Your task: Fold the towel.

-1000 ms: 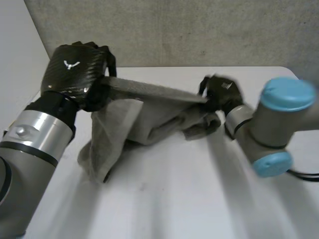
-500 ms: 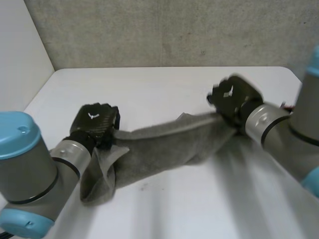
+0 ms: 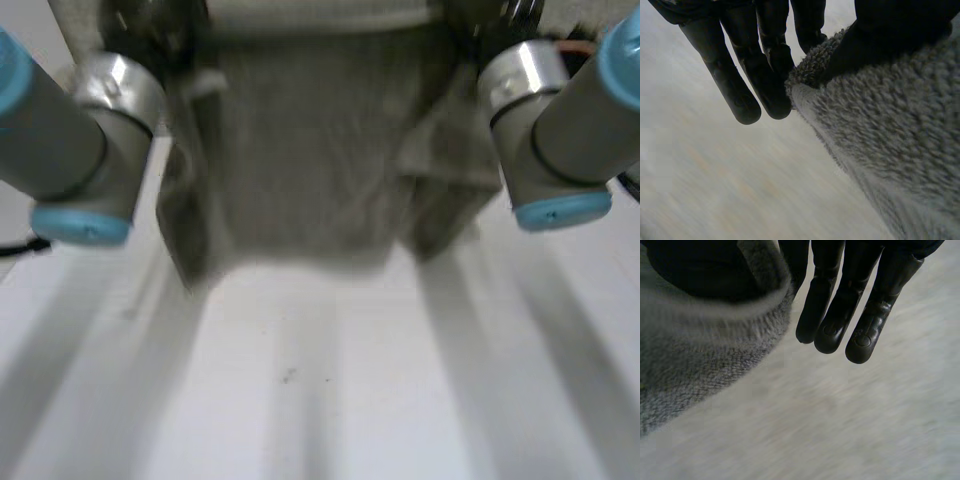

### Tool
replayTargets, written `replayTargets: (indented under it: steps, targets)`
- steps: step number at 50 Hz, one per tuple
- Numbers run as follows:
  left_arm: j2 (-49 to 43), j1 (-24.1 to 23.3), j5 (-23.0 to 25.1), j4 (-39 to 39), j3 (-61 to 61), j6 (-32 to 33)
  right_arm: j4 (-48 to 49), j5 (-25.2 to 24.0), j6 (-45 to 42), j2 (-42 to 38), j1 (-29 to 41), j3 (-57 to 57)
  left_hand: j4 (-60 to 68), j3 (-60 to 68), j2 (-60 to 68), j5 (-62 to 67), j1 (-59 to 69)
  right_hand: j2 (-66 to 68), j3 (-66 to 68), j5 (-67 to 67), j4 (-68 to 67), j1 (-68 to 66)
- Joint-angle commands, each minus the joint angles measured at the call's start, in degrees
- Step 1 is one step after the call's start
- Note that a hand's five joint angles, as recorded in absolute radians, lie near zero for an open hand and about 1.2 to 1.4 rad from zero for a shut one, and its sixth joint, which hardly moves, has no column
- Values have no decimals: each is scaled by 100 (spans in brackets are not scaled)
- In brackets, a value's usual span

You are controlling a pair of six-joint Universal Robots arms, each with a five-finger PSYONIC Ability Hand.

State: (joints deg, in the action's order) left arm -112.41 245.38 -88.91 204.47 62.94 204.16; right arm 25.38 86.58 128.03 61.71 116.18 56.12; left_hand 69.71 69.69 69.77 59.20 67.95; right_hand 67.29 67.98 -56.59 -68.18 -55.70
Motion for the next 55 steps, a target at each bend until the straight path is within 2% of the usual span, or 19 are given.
replayTargets:
  steps: [1, 3, 6, 11, 21, 23, 24, 26, 27, 30, 31, 33, 41, 48, 49, 50, 51, 52, 55]
  targets:
    - [606, 53, 5, 480, 746, -43, 54, -950, 20, 667, -43, 883, 1029, 1031, 1023, 1080, 1205, 1271, 1202, -1341, -1182, -2430]
    - [676, 62, 58, 506, 1568, -51, -444, -1309, 20, 824, -139, 1303, 1029, 1031, 1023, 1080, 1205, 1271, 1202, -1341, -1182, -2430]
    - [738, 124, 67, 550, 2021, -51, -1059, -1626, 3, 842, -280, 1672, 1029, 1031, 1023, 1080, 1205, 1271, 1202, -1341, -1182, -2430]
    - [721, 492, 251, 743, 3494, -60, -1921, -1960, -24, 694, -359, 2016, 1029, 1031, 1023, 1080, 1205, 1271, 1202, -1341, -1182, -2430]
    - [175, 809, 471, 1297, 4455, -78, -2328, -1741, 178, -283, -386, 2061, 1029, 1031, 1023, 1080, 1205, 1271, 1202, -1341, -1182, -2430]
    - [184, 844, 471, 1297, 4499, -86, -2328, -1374, 764, -405, -377, 2061, 1029, 1031, 1023, 1080, 1205, -1067, -1136, 997, 1156, -92]
    - [184, 844, 471, 1297, 4499, -87, -2328, -1372, 767, -406, -377, 2061, 1029, 1031, 1023, 1080, 1205, -1078, -1146, 1007, 1167, -81]
    - [228, 871, 462, 1297, 4508, -87, -2266, -1005, 1668, -432, -377, 2131, 1029, 1031, 1023, 1080, 1205, -1396, -1464, 1325, 1484, 237]
    - [228, 871, 462, 1297, 4508, -87, -2266, -1003, 1672, -432, -377, 2131, 1029, 1031, 1023, 1080, 1205, -1397, -1466, 1327, 1486, 238]
    - [263, 871, 462, 1297, 4517, -95, -2100, -644, 3057, -388, -412, 2446, 1029, 1031, 1023, 1080, 1205, -2992, -3060, 2921, 3080, 1832]
    - [263, 871, 462, 1297, 4517, -95, -2099, -643, 3061, -388, -412, 2448, 1029, 1031, 1023, 1080, 1205, -2995, -3064, 2925, 3084, 1836]
    - [263, 871, 445, 1297, 4517, -95, -2064, -529, 3814, -318, -578, 2736, 1029, 1031, 1023, 1080, 1205, -3882, -3950, 3811, 3970, 2722]
    - [263, 923, 462, 1271, 4561, -95, -1888, -555, 4872, -54, -869, 3546, 1029, 1031, 1023, 1080, 1205, -4308, -4376, 4237, 4396, 3148]
    - [263, 994, 462, 1271, 4578, -87, -1449, -564, 5487, 95, -1010, 4091, 1029, 1031, 1023, 1080, 1205, -3635, -3703, 3564, 3724, 2476]
    - [272, 994, 462, 1271, 4587, -87, -1414, -572, 5583, 87, -1010, 4109, 1029, 1031, 1023, 1080, 1205, -2985, -3054, 2915, 3074, 1826]
    - [263, 994, 445, 1262, 4587, -95, -1370, -581, 5679, 78, -1010, 4109, 1029, 1031, 1023, 1080, 1205, -1380, -1449, 1310, 1469, 221]
    - [263, 994, 445, 1262, 4587, -95, -1370, -581, 5680, 78, -1010, 4109, 1029, 1031, 1023, 1080, 1205, -1364, -1433, 1294, 1453, 205]
    - [263, 994, 445, 1254, 4587, -87, -1282, -590, 5750, 78, -1018, 4117, 1029, 1031, 1023, 1080, 1205, 1034, 966, -1104, -945, -2193]
    - [272, 976, 445, 1236, 4631, -87, -1063, -625, 5751, 139, -1027, 4117, 1029, 1031, 1023, 1080, 1205, 1271, 1202, -1341, -1182, -2430]
